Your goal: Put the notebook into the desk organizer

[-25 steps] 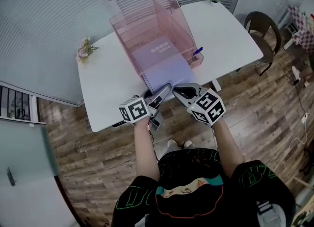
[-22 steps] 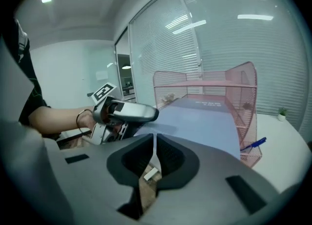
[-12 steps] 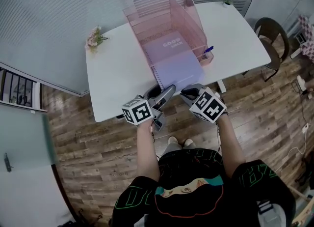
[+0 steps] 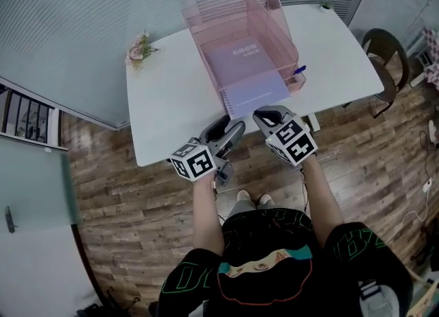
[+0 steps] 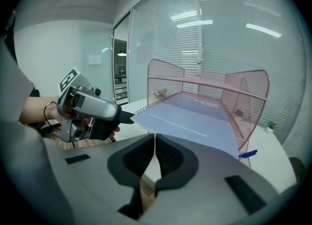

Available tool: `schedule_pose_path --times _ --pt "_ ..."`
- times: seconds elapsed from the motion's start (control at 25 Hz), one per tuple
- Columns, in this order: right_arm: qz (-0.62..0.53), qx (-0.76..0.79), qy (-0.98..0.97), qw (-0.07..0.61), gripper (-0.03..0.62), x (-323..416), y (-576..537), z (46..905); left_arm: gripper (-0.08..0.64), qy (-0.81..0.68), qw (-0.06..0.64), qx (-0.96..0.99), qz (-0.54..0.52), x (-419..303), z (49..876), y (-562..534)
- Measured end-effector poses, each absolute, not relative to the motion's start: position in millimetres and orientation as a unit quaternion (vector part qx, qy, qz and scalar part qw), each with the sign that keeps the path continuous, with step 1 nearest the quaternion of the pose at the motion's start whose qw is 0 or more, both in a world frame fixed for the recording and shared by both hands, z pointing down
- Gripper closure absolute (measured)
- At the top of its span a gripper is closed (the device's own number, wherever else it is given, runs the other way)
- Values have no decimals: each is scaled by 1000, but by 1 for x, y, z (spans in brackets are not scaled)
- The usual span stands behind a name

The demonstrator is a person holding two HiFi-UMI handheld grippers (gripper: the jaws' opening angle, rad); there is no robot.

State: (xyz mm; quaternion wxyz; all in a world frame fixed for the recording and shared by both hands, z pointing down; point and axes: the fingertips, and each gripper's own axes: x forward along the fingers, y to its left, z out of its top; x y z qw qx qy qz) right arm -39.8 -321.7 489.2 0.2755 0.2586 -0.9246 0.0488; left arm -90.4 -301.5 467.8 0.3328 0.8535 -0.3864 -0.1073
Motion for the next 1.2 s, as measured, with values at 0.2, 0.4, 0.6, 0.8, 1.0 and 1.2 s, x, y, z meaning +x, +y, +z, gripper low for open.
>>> schedule_pose_path --times 0.2,0.4,0.6,0.8,1.0,1.2 --pt "39 274 -923 267 578 -53 -342 482 318 -415 295 856 -91 -99 461 -303" --pt "43 286 -921 262 581 -60 -364 480 417 -447 244 856 -86 -102 447 -312" --pt "59 313 -914 253 581 -64 -383 479 491 -464 203 859 -72 -96 434 -318" --pt "76 333 -912 230 589 -64 -387 469 568 -474 156 862 -83 -93 413 -320" --pt "98 338 -923 155 589 -49 -374 437 566 -483 90 865 -101 -92 375 -322" --pt "63 306 -947 78 591 -38 -353 384 566 -517 27 852 -76 -93 342 -333"
